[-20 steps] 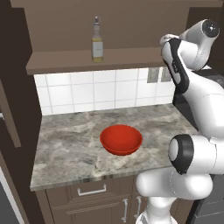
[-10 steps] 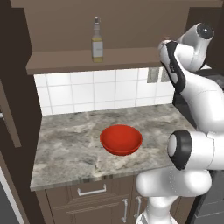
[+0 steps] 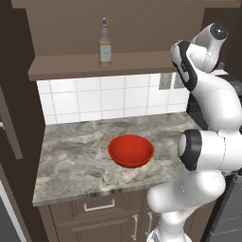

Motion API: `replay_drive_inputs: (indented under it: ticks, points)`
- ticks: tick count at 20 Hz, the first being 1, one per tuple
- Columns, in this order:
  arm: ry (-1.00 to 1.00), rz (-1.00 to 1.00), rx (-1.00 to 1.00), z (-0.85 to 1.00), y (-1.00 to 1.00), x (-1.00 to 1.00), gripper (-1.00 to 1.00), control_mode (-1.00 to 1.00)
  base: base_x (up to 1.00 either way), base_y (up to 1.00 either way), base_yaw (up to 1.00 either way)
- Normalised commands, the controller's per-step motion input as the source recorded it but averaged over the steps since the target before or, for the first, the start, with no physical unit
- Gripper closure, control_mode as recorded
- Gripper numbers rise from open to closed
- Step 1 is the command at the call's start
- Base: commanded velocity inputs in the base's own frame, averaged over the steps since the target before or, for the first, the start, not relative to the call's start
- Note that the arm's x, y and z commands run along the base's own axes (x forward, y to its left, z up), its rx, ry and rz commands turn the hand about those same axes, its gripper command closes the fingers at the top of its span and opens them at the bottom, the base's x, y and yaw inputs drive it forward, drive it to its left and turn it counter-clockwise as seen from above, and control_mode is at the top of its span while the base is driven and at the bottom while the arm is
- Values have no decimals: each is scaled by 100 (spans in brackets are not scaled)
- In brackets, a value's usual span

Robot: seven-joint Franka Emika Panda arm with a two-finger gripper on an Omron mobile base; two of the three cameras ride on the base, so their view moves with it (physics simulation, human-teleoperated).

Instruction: Retrieve the bottle and the shaker from the cabinet and place them next to the mixing bowl on the counter. Then add garlic from the fridge to the mixing bowl.

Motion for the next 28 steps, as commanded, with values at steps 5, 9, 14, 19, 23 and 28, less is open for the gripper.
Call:
replay_drive_inputs:
  ticks: [5,9,14,19,23,28]
  points:
    - [0,4,0,1,-11,15,-100,-100,0,0,0]
    - [0,3,0,0,-3,10,-100,-100,0,0,0]
    - [0,2,0,0,0,21,-100,-100,0,0,0]
    - [0,3,0,0,0,22,-100,-100,0,0,0]
    - [0,2,0,0,0,27,-100,-100,0,0,0]
    - [0,1,0,0,0,21,-100,-100,0,0,0]
